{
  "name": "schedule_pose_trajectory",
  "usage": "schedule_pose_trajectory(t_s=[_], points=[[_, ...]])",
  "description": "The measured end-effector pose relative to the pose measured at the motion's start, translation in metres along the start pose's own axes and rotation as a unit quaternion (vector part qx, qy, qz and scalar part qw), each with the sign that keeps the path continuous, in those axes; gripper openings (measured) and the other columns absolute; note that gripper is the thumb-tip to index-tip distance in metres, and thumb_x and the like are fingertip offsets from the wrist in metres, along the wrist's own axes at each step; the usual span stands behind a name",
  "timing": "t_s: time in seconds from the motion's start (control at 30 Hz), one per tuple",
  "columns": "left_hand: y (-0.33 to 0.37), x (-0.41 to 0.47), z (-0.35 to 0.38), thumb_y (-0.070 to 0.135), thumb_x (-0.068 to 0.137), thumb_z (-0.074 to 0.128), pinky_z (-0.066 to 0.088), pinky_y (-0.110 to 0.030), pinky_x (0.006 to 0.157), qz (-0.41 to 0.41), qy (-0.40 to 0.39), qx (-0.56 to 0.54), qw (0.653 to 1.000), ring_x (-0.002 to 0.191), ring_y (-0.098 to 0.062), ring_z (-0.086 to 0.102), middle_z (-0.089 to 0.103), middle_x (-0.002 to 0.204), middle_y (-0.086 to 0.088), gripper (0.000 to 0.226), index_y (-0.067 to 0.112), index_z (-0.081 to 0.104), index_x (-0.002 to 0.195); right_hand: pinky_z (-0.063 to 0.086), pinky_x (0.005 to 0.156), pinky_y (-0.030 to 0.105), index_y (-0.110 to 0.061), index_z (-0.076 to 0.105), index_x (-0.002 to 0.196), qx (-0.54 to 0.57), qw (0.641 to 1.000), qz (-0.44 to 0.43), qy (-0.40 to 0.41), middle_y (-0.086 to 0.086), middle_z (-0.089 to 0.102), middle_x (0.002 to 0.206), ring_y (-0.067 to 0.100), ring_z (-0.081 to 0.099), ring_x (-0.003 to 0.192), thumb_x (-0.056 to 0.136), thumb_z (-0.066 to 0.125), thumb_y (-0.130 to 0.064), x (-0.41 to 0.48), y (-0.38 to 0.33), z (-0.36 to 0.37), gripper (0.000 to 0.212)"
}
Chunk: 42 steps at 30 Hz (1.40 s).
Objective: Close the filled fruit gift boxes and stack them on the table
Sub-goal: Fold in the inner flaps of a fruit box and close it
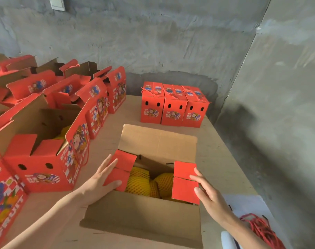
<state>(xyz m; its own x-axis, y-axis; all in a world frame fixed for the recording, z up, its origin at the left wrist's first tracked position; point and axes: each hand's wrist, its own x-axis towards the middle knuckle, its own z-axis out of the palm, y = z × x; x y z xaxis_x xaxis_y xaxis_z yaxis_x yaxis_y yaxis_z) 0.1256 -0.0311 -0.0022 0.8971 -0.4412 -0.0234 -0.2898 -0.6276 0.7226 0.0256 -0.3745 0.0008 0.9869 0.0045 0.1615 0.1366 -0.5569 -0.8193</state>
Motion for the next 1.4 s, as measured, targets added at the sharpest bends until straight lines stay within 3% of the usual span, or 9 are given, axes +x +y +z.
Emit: schedule_pose_trajectory(t_s=[0.13,0.3,0.4,0.5,0.63,0.83,1.07,1.27,1.4], points=[[0.003,-0.019,0.016,0.03,0.093,0.053,0.021,-0.011,0.103,-0.01,0.044,-0.012,0.999,0.136,0.004,0.004,-0.017,0.147,0.023,0.074,0.026,0.005,0.149,0.023,0.114,0.02,-0.02,0.053,0.125,-0.003,1.0,-0.003,-0.023,-0.013,0.029,0.149,-0.003,0.025,0.138,0.096,0.046,0.0,0.014,0.001,-0.007,0.036],[0.004,-0.032,0.027,0.045,0.095,0.042,0.015,-0.032,0.116,-0.059,0.062,0.126,0.988,0.144,-0.01,-0.003,-0.023,0.153,0.009,0.069,0.019,0.009,0.15,0.029,0.095,0.002,-0.006,0.066,0.112,-0.105,0.993,-0.03,-0.053,-0.007,0.047,0.136,0.005,0.044,0.127,0.093,0.053,-0.002,0.039,-0.001,-0.017,0.024],[0.01,-0.018,0.013,0.042,0.094,0.049,0.03,-0.034,0.11,-0.078,0.109,0.126,0.983,0.138,-0.023,0.026,0.016,0.153,-0.004,0.053,0.015,0.044,0.139,0.036,0.086,0.006,-0.001,0.07,0.093,-0.145,0.988,-0.034,0.033,0.004,0.058,0.11,0.023,0.058,0.108,0.088,0.059,0.003,0.059,-0.008,-0.01,0.013],[0.016,0.0,-0.001,0.019,0.092,0.057,0.042,-0.028,0.089,-0.07,0.208,0.064,0.973,0.114,-0.026,0.052,0.05,0.124,-0.009,0.028,0.012,0.064,0.118,0.036,0.103,0.026,-0.004,0.044,0.135,-0.121,0.991,0.031,0.046,0.011,0.041,0.138,0.027,0.044,0.128,0.087,0.059,0.002,0.075,-0.009,0.002,0.051],[0.006,0.017,0.0,0.015,0.094,0.053,0.035,-0.024,0.09,-0.093,0.196,0.036,0.976,0.129,-0.026,0.038,0.029,0.149,-0.01,0.068,0.017,0.014,0.149,0.037,0.089,0.021,-0.02,-0.008,0.151,-0.067,0.99,0.12,-0.037,0.003,0.01,0.158,0.022,0.031,0.139,0.092,0.05,0.001,0.086,-0.002,0.009,0.085],[0.009,0.028,0.01,0.022,0.081,0.071,0.044,-0.004,0.072,-0.016,0.225,-0.114,0.968,0.124,-0.008,0.035,0.024,0.15,0.003,0.112,0.048,-0.021,0.138,0.034,0.09,0.011,-0.015,0.027,0.143,0.044,0.994,0.102,0.025,0.004,0.031,0.15,0.01,0.028,0.137,0.085,0.057,0.007,0.085,0.012,0.009,0.069],[0.022,0.016,0.006,0.091,0.054,0.047,0.039,-0.031,0.093,0.035,0.253,-0.135,0.957,0.106,-0.017,0.051,0.055,0.111,-0.004,0.108,0.018,0.043,0.134,0.039,0.082,0.008,-0.012,0.043,0.109,0.046,0.996,0.05,0.063,-0.002,0.055,0.125,0.014,0.053,0.112,0.077,0.071,0.004,0.084,0.015,0.012,0.046],[0.007,0.011,-0.001,0.063,0.066,0.07,0.04,-0.022,0.091,-0.001,0.197,-0.061,0.978,0.119,-0.008,0.045,0.052,0.129,0.012,0.046,0.038,0.06,0.103,0.032,0.111,0.03,-0.037,0.034,0.139,0.012,0.986,0.066,-0.151,-0.013,0.027,0.149,0.006,0.028,0.136,0.076,0.078,-0.024,0.08,0.008,-0.018,0.078],[-0.001,0.021,-0.012,0.058,0.063,0.069,0.032,-0.028,0.102,-0.02,0.098,0.036,0.994,0.132,-0.015,0.035,0.034,0.146,0.008,0.07,0.035,0.05,0.127,0.019,0.114,0.027,-0.046,0.04,0.133,-0.042,0.979,0.041,-0.197,-0.021,0.017,0.152,-0.003,0.015,0.14,0.087,0.064,-0.036,0.081,0.006,-0.038,0.053]])
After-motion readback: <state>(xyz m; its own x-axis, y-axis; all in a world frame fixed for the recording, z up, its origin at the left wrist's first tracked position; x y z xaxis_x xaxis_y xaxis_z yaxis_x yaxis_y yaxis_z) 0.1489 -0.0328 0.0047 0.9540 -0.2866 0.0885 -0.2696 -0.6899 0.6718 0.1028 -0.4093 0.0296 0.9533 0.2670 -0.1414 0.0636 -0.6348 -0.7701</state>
